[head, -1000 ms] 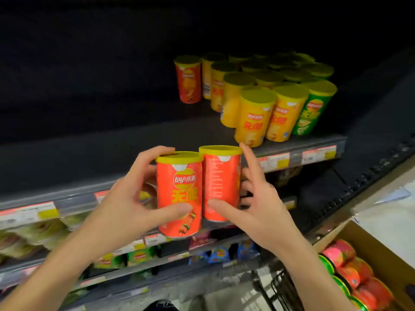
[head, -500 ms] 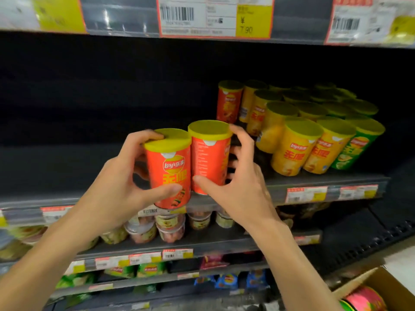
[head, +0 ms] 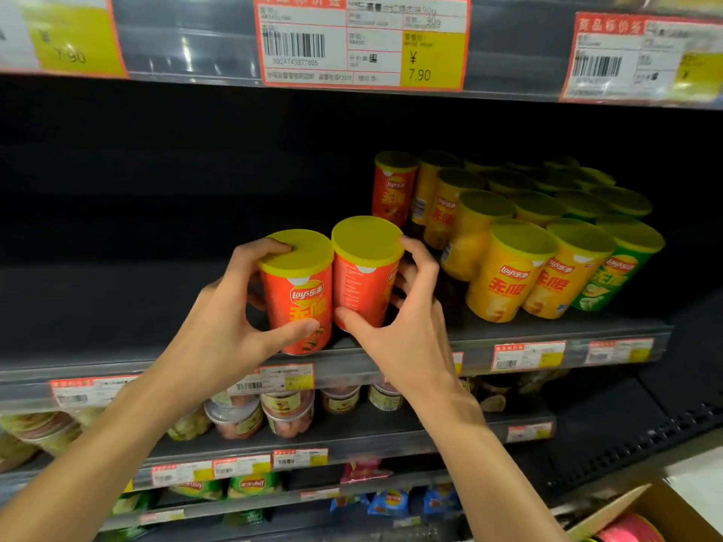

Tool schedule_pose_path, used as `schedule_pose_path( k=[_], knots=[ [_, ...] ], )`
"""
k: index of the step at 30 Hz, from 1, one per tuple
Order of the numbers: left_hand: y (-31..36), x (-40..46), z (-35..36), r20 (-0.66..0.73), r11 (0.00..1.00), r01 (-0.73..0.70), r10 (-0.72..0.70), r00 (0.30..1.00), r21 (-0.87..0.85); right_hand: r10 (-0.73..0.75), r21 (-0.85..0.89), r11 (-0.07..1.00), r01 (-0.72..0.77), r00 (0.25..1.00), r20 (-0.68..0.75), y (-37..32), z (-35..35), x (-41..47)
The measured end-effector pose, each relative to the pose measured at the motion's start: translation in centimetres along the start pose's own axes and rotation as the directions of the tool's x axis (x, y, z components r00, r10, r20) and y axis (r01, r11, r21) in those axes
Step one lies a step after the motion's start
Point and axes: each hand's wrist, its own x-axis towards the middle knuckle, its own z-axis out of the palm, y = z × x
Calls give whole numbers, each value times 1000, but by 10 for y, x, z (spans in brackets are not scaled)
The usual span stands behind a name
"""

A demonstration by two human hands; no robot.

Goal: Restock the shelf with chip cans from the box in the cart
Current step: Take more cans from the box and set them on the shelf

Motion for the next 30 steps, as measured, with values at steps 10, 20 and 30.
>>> schedule_pose_path(
  k=[10,20,30],
  knots=[
    [-11,7,10,-21,999,-6,5,1000,-39,31,-53,998,-28,998,58,15,0,-2],
    [-21,22,9,54,1000,-1,2,999,-14,-21,-131,991,24,999,30,21,-2,-7],
    [-48,96,35,147,995,-97,101,984,-40,-39,-205,978,33,999,-29,21,1,-12]
  ],
)
